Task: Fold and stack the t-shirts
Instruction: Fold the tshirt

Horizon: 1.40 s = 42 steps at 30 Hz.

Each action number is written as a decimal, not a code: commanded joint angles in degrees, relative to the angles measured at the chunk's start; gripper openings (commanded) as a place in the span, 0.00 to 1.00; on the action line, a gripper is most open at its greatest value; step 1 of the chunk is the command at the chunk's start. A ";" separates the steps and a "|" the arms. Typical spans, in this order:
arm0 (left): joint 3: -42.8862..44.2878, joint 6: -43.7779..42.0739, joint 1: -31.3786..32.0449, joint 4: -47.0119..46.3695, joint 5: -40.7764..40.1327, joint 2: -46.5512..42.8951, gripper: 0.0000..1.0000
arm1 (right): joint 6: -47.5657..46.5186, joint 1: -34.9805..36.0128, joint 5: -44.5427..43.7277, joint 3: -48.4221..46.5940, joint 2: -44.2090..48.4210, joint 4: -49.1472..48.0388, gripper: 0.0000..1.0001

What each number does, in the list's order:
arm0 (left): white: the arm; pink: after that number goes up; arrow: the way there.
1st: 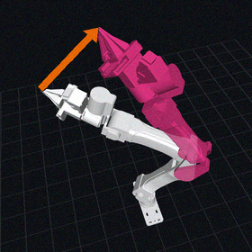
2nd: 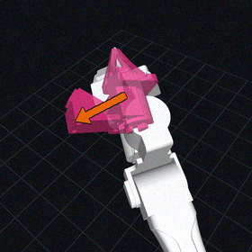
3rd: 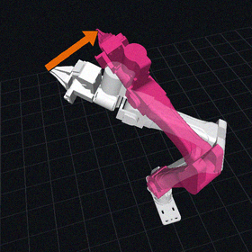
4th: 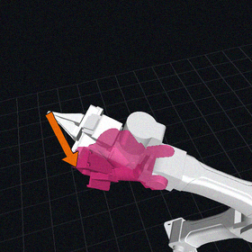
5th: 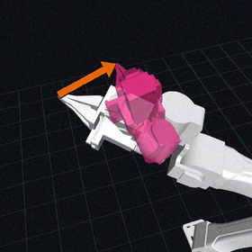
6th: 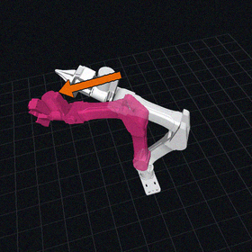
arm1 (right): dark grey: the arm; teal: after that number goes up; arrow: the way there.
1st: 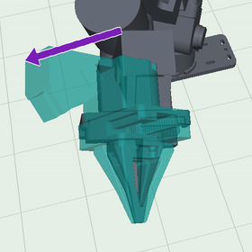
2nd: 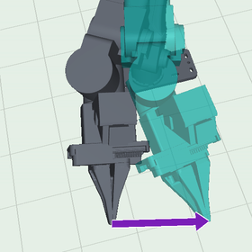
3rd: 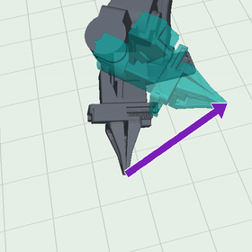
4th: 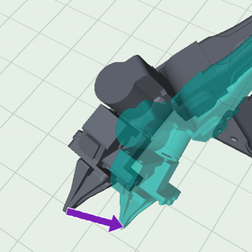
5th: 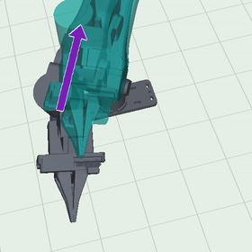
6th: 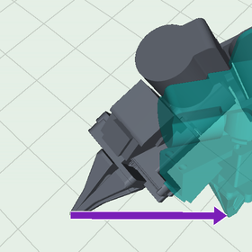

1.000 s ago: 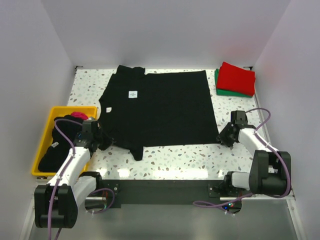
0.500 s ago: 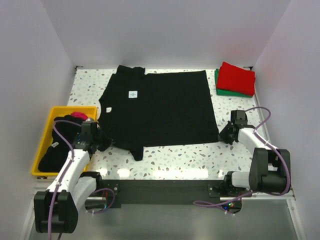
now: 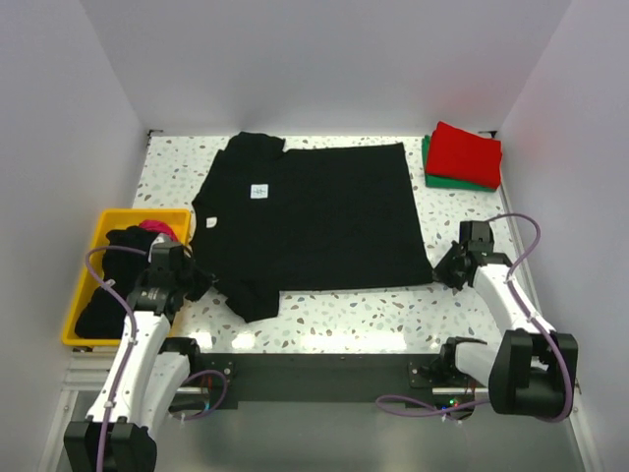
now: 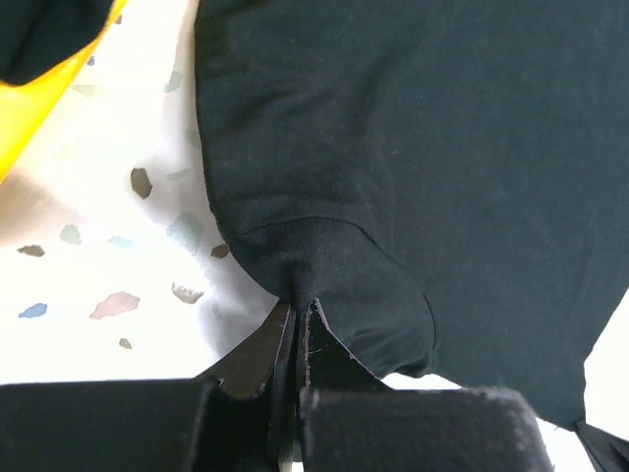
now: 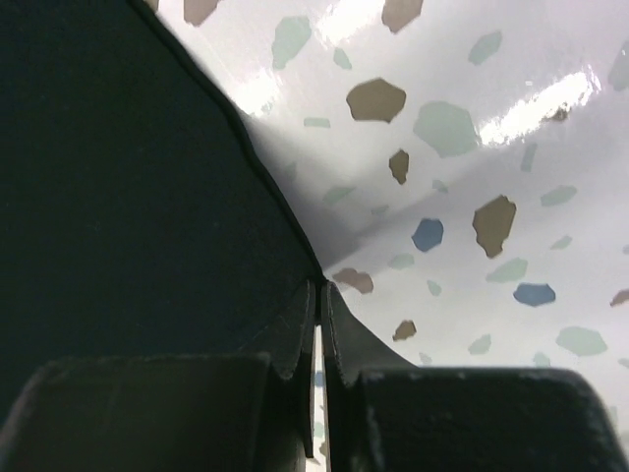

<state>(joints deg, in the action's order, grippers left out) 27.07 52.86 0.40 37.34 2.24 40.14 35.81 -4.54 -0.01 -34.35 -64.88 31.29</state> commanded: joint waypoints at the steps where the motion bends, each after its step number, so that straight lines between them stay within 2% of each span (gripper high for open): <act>1: 2.11 1.81 -0.05 4.67 -2.06 -2.51 0.00 | -1.62 -0.65 1.15 -0.55 3.62 4.65 0.00; 6: 1.76 1.20 -0.05 2.14 -1.89 -2.79 0.00 | -0.66 -0.65 5.80 -0.19 5.03 1.59 0.00; 9: 3.95 -0.21 -0.14 -3.05 -1.19 2.64 0.00 | -0.74 -0.65 9.22 -3.52 -0.31 -1.31 0.00; 11: 7.63 -1.17 -0.14 -5.60 -0.66 10.02 0.00 | 0.22 -0.56 10.82 -6.34 -4.87 -4.81 0.00; 12: 11.56 -1.62 -0.14 -7.70 -0.22 18.92 0.00 | 1.44 -0.21 11.60 -9.65 -9.51 -7.01 0.00; 17: 17.57 -1.62 -0.14 -11.67 -1.36 26.64 0.00 | 2.86 0.49 12.31 -16.62 -18.50 -9.92 0.00; 21: 22.40 -1.36 -0.14 -12.38 -1.45 34.81 0.00 | 3.47 0.67 12.32 -21.28 -25.18 -10.99 0.00; 25: 26.53 -1.27 -0.23 -12.47 -2.06 39.39 0.00 | 4.61 0.67 13.54 -24.79 -29.59 -12.12 0.00; 42: 30.85 -1.80 -2.69 -11.68 -2.06 43.97 0.00 | 6.73 0.41 12.58 -27.88 -32.06 -14.15 0.00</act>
<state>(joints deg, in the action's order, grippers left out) 55.24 52.66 -1.45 27.35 1.23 83.72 41.58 -4.03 12.97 -60.34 -97.51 18.79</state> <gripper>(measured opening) 0.024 0.014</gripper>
